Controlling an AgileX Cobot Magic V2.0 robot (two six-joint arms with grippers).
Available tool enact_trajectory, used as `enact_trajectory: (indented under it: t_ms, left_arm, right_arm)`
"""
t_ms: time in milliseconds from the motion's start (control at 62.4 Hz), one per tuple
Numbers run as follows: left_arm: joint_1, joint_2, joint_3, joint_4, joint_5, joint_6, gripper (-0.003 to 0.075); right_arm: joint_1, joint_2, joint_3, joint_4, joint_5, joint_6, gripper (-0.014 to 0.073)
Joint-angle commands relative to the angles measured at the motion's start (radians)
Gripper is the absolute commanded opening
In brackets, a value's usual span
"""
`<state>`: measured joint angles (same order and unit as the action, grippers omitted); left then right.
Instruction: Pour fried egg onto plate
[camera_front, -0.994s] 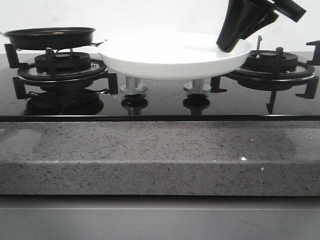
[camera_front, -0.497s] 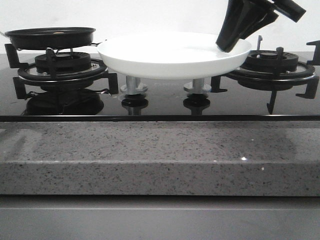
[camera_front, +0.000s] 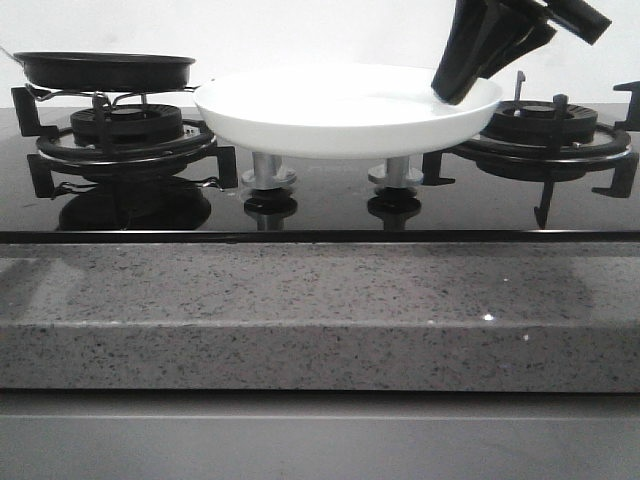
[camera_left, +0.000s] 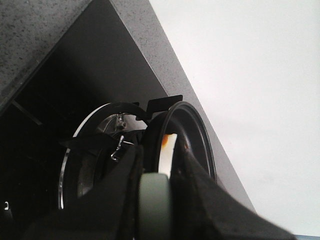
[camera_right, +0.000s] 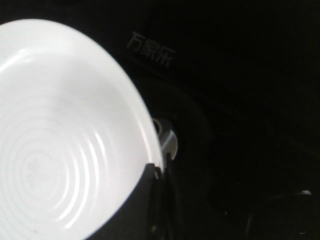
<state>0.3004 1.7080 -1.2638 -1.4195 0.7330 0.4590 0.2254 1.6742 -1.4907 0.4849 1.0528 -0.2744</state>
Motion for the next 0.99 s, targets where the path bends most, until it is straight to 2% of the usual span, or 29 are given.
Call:
enact_trajectory:
  t_ms: [0,256,449,561,753,978]
  left_arm:
    - [-0.005,-0.050,-0.028,-0.047,0.028,0.049,-0.0020]
    - [-0.007,-0.182,-0.065,-0.080,0.041,0.116,-0.0020]
    - [-0.075,-0.305,-0.067,-0.064,0.049,0.195,-0.0020]
    - [-0.161,-0.373,-0.067,0.014,0.021,0.238,-0.0020]
    - [-0.373,-0.470,-0.067,0.290,-0.174,0.238,-0.0020]
    - [-0.604,-0.521,-0.067,0.450,-0.289,0.236,-0.0020]
  right_arm:
    - [0.001,-0.053,-0.024,0.040,-0.028,-0.011,-0.0108]
    - [0.001,-0.053,-0.024,0.040,-0.028,-0.011,-0.0108]
    - [0.001,-0.053,-0.024,0.040,-0.028,-0.011,-0.0108]
    - [0.001,-0.053,-0.024,0.040,-0.028,-0.011,-0.0108]
    - [0.001,-0.053,-0.024,0.041,-0.028,-0.011,-0.0108]
    - [0.001,-0.053,-0.024,0.041,-0.028,-0.011,-0.0108]
